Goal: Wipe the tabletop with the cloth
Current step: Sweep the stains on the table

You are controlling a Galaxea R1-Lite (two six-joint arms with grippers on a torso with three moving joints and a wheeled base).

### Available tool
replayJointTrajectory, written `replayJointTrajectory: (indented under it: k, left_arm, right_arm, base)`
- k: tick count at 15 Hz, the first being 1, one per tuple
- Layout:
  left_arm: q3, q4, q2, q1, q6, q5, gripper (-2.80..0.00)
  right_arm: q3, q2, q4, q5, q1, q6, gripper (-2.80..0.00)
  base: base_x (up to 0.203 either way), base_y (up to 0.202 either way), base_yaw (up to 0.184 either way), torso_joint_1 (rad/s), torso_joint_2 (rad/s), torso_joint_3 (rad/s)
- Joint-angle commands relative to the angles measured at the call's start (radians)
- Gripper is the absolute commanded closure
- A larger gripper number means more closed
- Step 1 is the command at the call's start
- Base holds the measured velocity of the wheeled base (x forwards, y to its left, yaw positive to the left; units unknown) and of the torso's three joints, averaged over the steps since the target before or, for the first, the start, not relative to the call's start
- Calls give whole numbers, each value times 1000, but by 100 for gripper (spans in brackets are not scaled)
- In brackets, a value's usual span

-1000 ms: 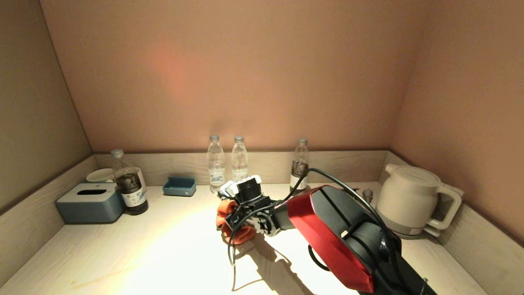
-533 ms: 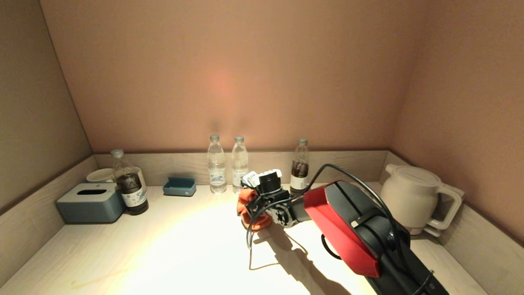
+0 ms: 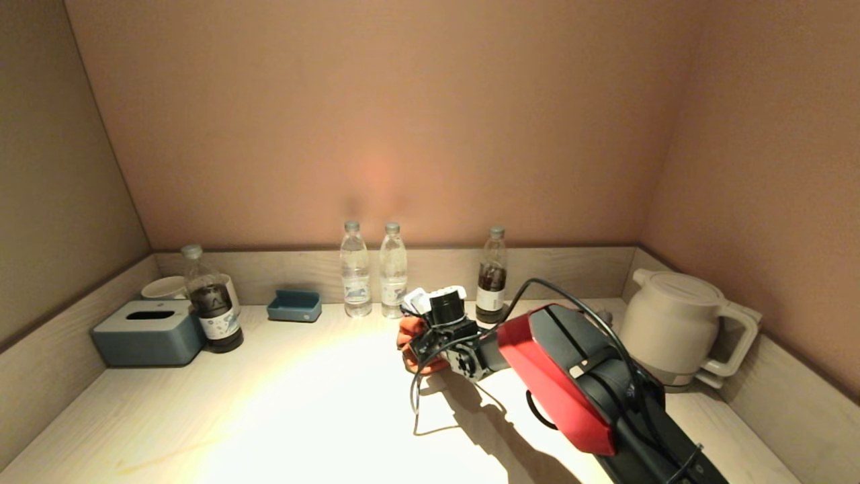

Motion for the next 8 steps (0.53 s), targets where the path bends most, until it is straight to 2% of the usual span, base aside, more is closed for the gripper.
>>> replayJointTrajectory:
  k: [1, 7, 8]
  left_arm:
    - [0, 0, 0, 0, -1, 0, 0]
    - [0, 0, 0, 0, -1, 0, 0]
    - [0, 0, 0, 0, -1, 0, 0]
  right_arm:
    - [0, 11, -3, 0, 25, -2, 0]
    - [0, 5, -34, 0, 142, -1, 0]
    - [0, 4, -34, 0, 184, -1, 0]
  base:
    - [0, 0, 0, 0, 0, 0]
    - [0, 0, 0, 0, 0, 0]
    - [0, 0, 0, 0, 0, 0]
